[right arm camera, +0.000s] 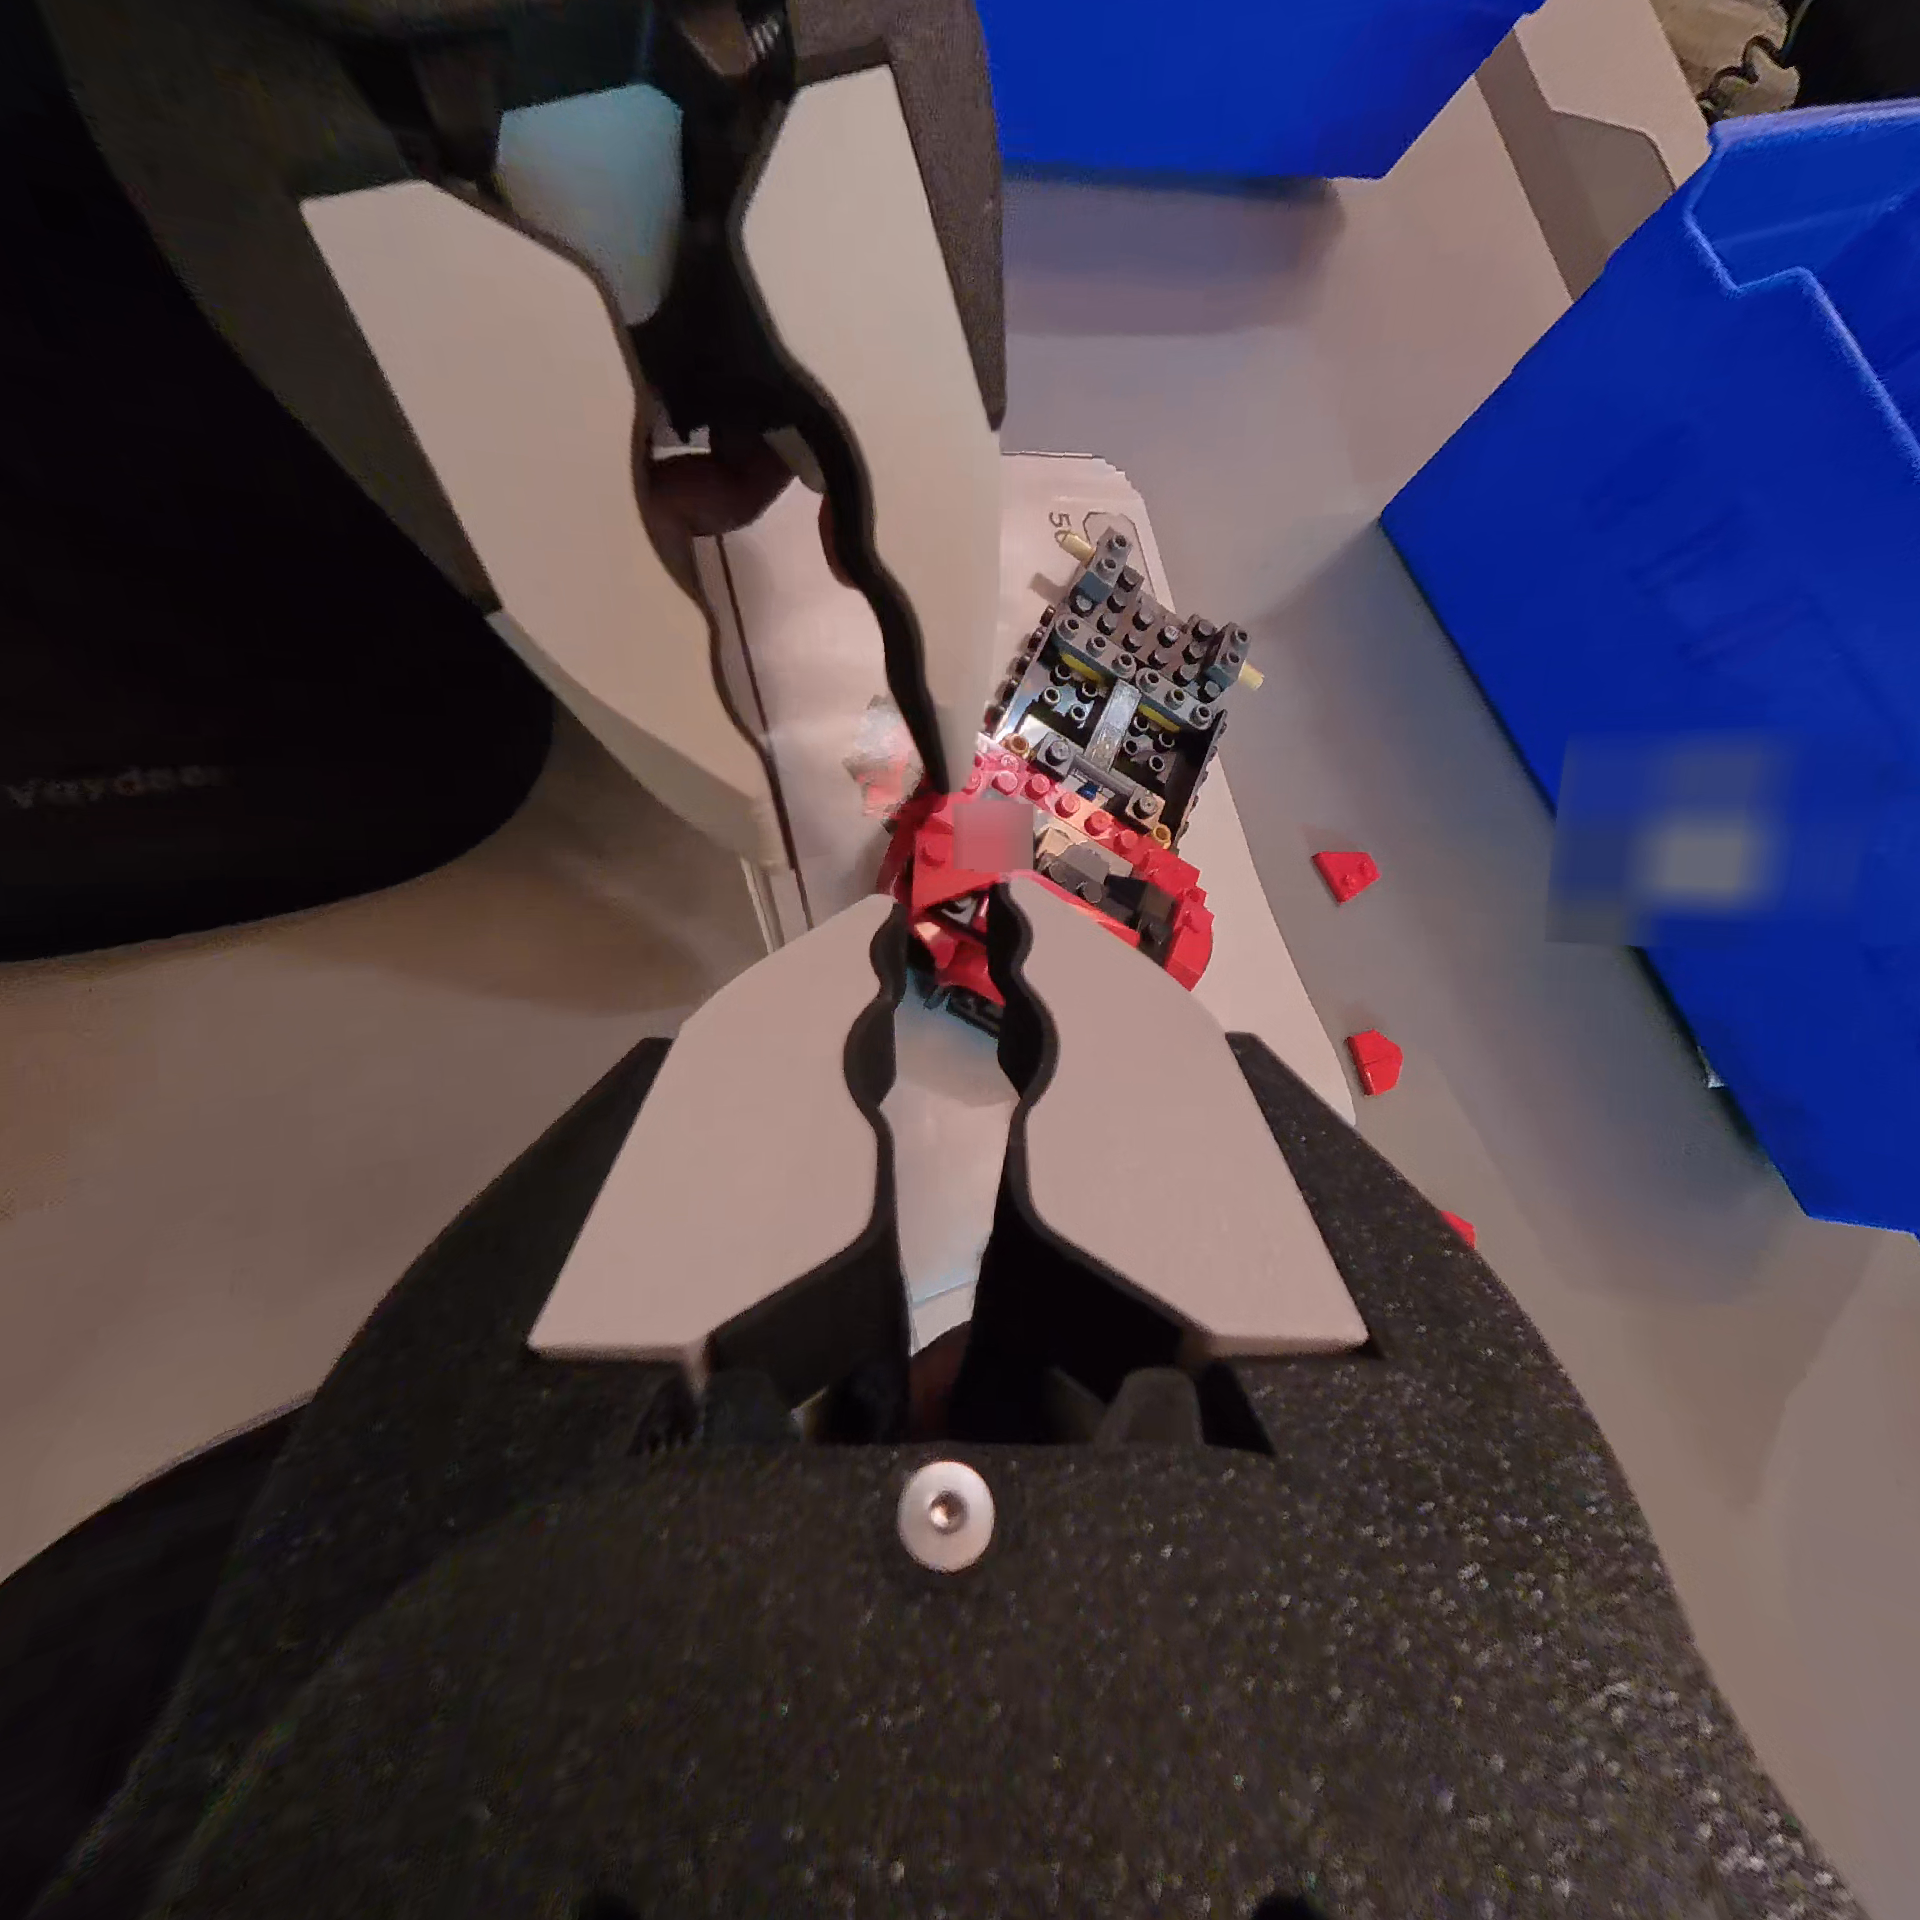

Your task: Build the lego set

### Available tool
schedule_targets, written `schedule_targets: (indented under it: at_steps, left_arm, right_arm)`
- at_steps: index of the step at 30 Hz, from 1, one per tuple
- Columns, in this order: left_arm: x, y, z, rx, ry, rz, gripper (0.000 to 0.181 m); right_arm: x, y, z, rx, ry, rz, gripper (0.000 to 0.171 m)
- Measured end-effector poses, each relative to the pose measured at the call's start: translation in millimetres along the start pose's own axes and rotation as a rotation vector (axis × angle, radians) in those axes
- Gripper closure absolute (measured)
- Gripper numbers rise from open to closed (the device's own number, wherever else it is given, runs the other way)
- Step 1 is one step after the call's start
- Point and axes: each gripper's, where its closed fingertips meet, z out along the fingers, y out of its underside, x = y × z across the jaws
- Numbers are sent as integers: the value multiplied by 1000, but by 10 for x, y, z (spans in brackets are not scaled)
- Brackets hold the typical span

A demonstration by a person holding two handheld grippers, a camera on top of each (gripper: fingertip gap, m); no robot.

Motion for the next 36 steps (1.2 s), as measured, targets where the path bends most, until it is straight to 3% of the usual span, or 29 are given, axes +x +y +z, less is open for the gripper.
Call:
schedule_targets:
  at_steps: [23, 36]
  left_arm:
    - [159, -39, 67, 8, 65, 46, 152]
    - [36, -28, 27, 11, 5, 14, 148]
  right_arm:
    - [107, 67, -58, 10, 37, 35, 158]
    - [18, 52, -10, 25, 21, -91, 159]
